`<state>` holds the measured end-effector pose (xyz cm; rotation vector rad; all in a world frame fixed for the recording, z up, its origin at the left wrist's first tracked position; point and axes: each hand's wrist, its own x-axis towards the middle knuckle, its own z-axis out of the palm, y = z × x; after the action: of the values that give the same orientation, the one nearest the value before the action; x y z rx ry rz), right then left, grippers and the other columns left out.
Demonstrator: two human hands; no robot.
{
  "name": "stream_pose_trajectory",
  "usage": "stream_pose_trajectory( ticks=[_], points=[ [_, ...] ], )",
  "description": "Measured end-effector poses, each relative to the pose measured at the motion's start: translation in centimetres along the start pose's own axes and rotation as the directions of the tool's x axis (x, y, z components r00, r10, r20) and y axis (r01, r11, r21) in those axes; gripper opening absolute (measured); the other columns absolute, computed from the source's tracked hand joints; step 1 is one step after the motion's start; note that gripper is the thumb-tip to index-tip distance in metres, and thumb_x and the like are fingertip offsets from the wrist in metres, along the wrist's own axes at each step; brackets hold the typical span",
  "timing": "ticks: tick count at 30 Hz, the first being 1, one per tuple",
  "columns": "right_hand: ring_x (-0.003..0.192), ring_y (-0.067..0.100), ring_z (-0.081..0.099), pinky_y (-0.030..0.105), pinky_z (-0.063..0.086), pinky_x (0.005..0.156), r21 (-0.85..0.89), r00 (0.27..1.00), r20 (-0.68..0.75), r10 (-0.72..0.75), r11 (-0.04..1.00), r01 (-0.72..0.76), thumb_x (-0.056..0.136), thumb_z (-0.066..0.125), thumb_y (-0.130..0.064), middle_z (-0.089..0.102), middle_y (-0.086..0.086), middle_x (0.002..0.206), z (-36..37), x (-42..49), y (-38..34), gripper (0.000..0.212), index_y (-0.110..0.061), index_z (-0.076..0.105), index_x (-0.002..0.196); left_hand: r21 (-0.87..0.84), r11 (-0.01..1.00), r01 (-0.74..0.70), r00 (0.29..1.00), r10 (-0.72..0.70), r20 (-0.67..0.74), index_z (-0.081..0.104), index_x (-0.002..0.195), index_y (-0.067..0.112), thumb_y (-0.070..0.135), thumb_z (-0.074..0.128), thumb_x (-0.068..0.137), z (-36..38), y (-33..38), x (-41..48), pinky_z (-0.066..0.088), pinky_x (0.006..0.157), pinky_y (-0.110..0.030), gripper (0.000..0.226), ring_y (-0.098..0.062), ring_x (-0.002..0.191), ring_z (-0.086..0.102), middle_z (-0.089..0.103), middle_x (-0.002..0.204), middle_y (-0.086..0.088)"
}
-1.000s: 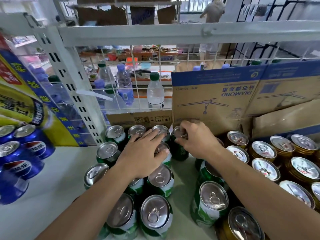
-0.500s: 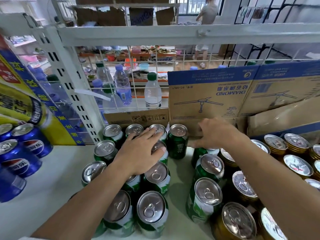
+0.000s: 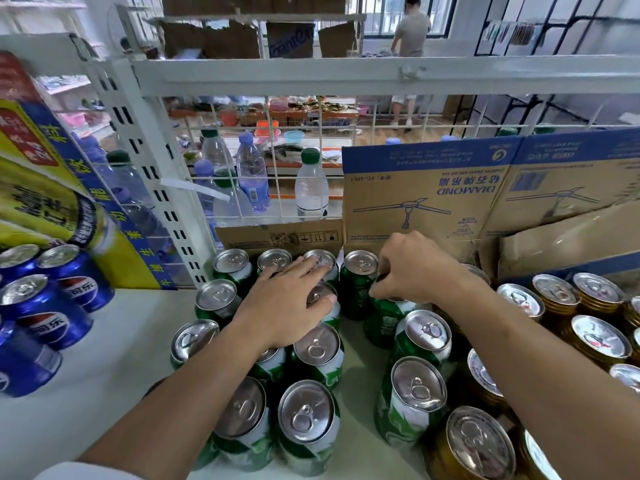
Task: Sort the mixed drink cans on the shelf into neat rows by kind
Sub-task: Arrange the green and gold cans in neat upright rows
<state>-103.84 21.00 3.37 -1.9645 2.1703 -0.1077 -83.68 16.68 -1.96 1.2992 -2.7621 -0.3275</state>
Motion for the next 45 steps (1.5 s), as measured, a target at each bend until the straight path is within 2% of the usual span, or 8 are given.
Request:
stream_pose_trajectory(
  ticks=[5, 9, 12, 16, 23, 27, 35, 45],
  points=[
    [0.052, 0.021, 0.048, 0.026, 0.040, 0.046, 0.019, 1.000, 0.009, -0.027, 0.999, 0.027, 0.072, 0.078, -0.029, 0.047, 0.002, 0.053, -0.3, -0.6, -1.3, 0.040, -0.011, 0.047, 0.055, 0.016, 1.000, -0.007, 1.000, 0.007, -0.015, 0.016, 0.153, 0.032, 0.052, 0.030, 0.100, 0.1, 0.0, 0.1, 0.003, 0.117, -0.035, 0.059, -0.006, 0.148, 0.003, 0.007, 0.162, 0.009],
    [0.052, 0.022, 0.049, 0.034, 0.049, 0.052, 0.056, 0.998, 0.003, -0.059, 0.997, 0.059, 0.072, 0.076, -0.030, 0.051, 0.004, 0.054, -0.3, -1.1, -2.0, 0.033, 0.000, 0.063, 0.064, 0.018, 1.000, -0.011, 1.000, 0.011, -0.023, 0.017, 0.153, 0.033, 0.051, 0.030, 0.100, 0.2, 0.0, 0.1, 0.004, 0.117, -0.035, 0.058, -0.007, 0.148, 0.003, 0.008, 0.162, 0.009],
    [0.053, 0.023, 0.044, 0.032, 0.043, 0.049, 0.089, 0.997, -0.009, -0.081, 0.993, 0.081, 0.073, 0.074, -0.027, 0.047, 0.006, 0.055, 0.5, -0.8, -2.6, 0.032, 0.003, 0.063, 0.066, 0.021, 1.000, -0.008, 1.000, 0.008, -0.024, 0.016, 0.153, 0.033, 0.051, 0.031, 0.100, 0.2, 0.0, 0.2, 0.003, 0.117, -0.034, 0.058, -0.007, 0.148, 0.004, 0.008, 0.162, 0.009],
    [0.068, 0.023, 0.058, 0.031, 0.047, 0.058, 0.095, 0.994, 0.020, -0.105, 0.990, 0.103, 0.078, 0.074, -0.033, 0.059, 0.005, 0.075, 1.5, -0.7, -2.9, 0.024, -0.010, 0.070, 0.084, 0.003, 1.000, 0.001, 1.000, -0.001, -0.017, 0.016, 0.153, 0.033, 0.051, 0.031, 0.100, 0.1, 0.1, 0.1, 0.001, 0.117, -0.034, 0.058, -0.005, 0.147, 0.003, 0.007, 0.162, 0.010],
    [0.094, 0.023, 0.057, 0.033, 0.048, 0.074, 0.102, 0.991, 0.020, -0.136, 0.986, 0.133, 0.074, 0.077, -0.043, 0.061, 0.004, 0.108, 1.3, -1.8, -2.2, 0.055, -0.013, 0.059, 0.116, -0.012, 1.000, 0.011, 1.000, -0.011, 0.003, 0.014, 0.153, 0.034, 0.051, 0.031, 0.100, 0.1, 0.0, 0.1, -0.001, 0.117, -0.035, 0.058, -0.004, 0.147, 0.001, 0.005, 0.161, 0.012],
    [0.095, 0.025, 0.056, 0.034, 0.050, 0.077, 0.093, 0.994, 0.013, -0.108, 0.990, 0.107, 0.072, 0.079, -0.037, 0.059, 0.005, 0.108, 1.5, -2.3, -2.2, 0.056, -0.016, 0.055, 0.119, -0.020, 1.000, 0.013, 1.000, -0.013, 0.007, 0.014, 0.153, 0.034, 0.051, 0.031, 0.100, 0.1, 0.0, 0.2, -0.001, 0.118, -0.035, 0.058, -0.003, 0.147, 0.000, 0.005, 0.161, 0.012],
    [0.077, 0.021, 0.054, 0.031, 0.041, 0.060, 0.170, 0.994, -0.068, -0.091, 0.980, 0.102, 0.072, 0.080, -0.035, 0.048, -0.007, 0.075, 2.6, -2.6, -1.8, 0.042, -0.021, 0.048, 0.095, -0.006, 1.000, 0.013, 1.000, -0.013, 0.013, 0.015, 0.153, 0.033, 0.051, 0.031, 0.100, 0.1, -0.1, 0.2, 0.000, 0.117, -0.036, 0.059, -0.004, 0.147, 0.001, 0.006, 0.162, 0.012],
    [0.099, 0.022, 0.058, 0.035, 0.050, 0.083, 0.166, 0.993, -0.104, -0.060, 0.983, 0.077, 0.079, 0.071, -0.053, 0.063, 0.003, 0.111, 1.9, -4.1, -0.6, 0.061, -0.016, 0.054, 0.125, -0.076, 0.997, 0.003, 1.000, -0.004, -0.011, 0.020, 0.152, 0.035, 0.051, 0.037, 0.098, 0.2, -0.2, 0.2, 0.005, 0.120, -0.038, 0.059, -0.004, 0.147, 0.007, 0.011, 0.161, 0.012]
  ],
)
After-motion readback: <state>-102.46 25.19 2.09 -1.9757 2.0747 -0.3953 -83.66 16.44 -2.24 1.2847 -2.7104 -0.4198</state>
